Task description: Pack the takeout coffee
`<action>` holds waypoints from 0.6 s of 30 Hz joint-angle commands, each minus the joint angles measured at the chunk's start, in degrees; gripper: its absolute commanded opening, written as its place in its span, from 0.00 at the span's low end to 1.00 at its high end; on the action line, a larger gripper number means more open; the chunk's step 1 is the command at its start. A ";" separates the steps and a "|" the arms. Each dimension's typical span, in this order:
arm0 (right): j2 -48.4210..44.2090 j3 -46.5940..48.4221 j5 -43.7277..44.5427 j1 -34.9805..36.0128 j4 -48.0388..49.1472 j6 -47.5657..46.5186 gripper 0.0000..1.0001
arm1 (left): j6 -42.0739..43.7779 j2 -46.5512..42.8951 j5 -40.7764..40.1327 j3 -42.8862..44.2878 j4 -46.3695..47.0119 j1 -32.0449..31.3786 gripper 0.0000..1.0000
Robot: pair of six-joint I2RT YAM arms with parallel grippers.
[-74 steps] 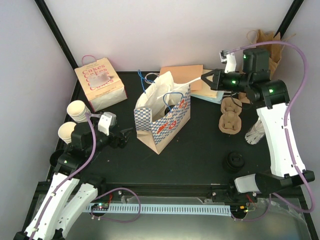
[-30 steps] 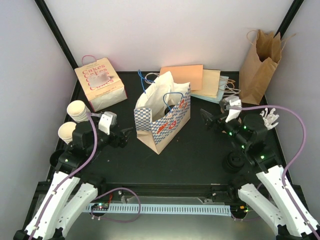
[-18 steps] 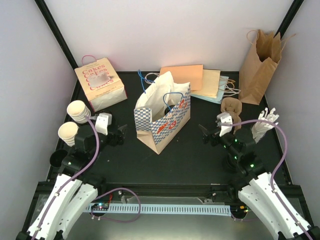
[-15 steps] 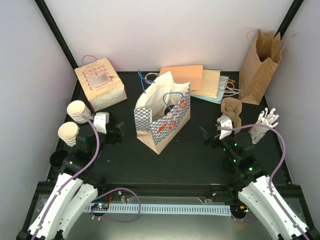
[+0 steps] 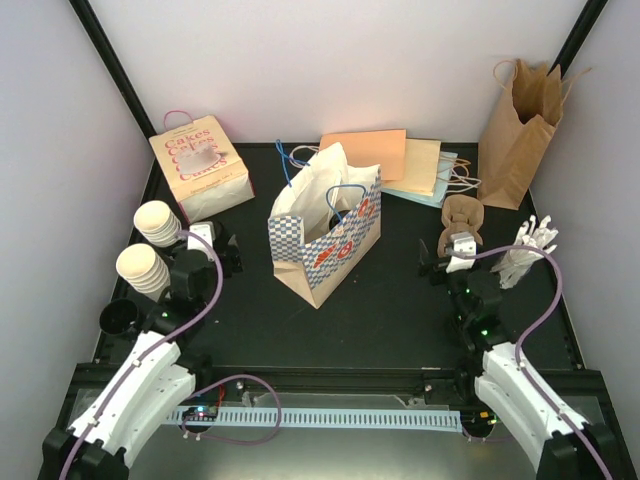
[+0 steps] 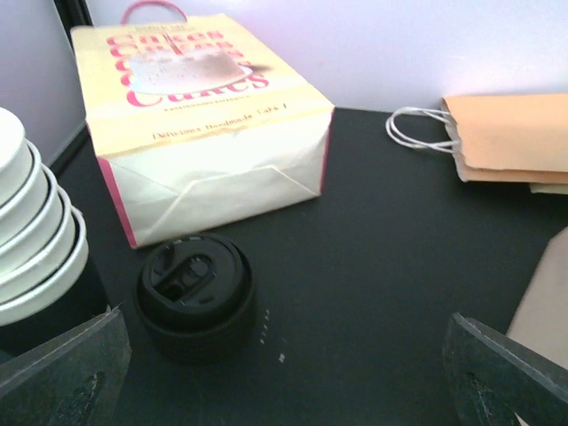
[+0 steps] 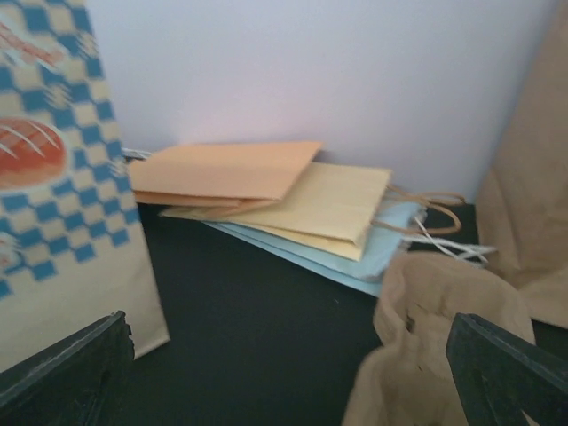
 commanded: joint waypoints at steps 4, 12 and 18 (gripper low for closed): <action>8.99 -5.14 2.36 -5.85 23.91 -0.80 0.99 | 8.78 4.75 -8.78 -7.87 24.97 0.14 0.99; 25.36 -4.77 1.55 -10.16 38.04 2.63 0.99 | 12.04 21.11 -13.90 -10.82 44.53 0.61 0.99; 30.43 1.60 -1.86 -13.12 32.09 2.59 1.00 | 16.43 29.30 -5.07 -12.46 58.87 3.32 0.98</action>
